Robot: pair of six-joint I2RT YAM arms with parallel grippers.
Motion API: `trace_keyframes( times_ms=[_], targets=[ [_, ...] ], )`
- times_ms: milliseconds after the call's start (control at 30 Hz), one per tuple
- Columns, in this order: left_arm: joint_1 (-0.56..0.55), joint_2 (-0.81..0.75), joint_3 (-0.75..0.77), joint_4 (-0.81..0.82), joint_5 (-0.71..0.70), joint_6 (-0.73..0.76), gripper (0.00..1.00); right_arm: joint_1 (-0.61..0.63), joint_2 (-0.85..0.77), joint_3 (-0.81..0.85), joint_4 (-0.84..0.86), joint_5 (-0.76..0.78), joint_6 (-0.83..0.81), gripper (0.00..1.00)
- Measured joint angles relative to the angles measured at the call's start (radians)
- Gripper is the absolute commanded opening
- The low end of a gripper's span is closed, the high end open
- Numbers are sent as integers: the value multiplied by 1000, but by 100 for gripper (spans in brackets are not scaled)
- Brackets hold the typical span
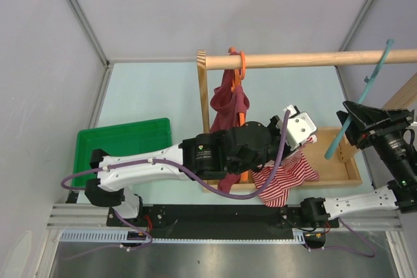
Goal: Remove the tank top from the hanger
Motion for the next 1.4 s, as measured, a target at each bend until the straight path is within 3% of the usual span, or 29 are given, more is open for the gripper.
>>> trace_keyframes(
  times_ms=[333,733,1100,1400],
  targets=[
    [0,0,-5,0,-19,0,0,-86,-75,-70,-274,-192,50,99],
    [0,-3,73,-27,-6,-3,0,-438,-201,-169,-203,-673,-314,100],
    [0,-5,155,-49,58,-45,0,-732,-250,-318,-154,-1099,-421,100],
    [0,-6,235,-49,195,-107,0,-937,-250,-329,-157,-1283,-472,100]
  ],
)
